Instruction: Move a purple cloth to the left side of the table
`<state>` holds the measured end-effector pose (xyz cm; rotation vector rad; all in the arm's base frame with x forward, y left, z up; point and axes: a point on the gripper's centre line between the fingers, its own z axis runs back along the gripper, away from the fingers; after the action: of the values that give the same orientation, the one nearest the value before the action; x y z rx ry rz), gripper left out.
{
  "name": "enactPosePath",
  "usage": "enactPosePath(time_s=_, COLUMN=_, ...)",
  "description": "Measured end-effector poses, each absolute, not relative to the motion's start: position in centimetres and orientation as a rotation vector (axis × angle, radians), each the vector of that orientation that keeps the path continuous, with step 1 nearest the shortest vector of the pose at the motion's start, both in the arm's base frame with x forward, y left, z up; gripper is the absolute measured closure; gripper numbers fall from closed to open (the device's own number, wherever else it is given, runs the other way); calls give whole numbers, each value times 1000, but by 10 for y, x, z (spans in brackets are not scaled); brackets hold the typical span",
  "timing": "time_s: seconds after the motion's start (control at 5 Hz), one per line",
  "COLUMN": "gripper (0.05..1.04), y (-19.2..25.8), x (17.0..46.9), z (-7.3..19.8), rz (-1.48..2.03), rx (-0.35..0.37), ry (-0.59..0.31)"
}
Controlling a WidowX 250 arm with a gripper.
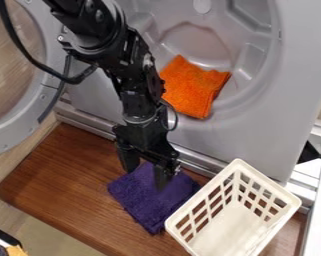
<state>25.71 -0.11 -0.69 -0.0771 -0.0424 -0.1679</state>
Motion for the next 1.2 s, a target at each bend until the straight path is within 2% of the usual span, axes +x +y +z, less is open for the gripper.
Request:
enactPosePath(time_s=0.2, gripper=83, y=-1, x=254, z=-13, rz=-165, rx=-79, ry=-18)
enactPosePath(time_s=0.4, gripper=83, y=11, x=262, z=-41, rz=-188, rx=-42, ry=45)
enactPosePath(time_s=0.8, gripper=83, y=13, x=276, z=-48, rz=-180, rx=52, ry=-6)
enactPosePath(time_s=1.2, gripper=83, y=-9, x=278, z=-64, rz=-247, rx=26, ry=-6)
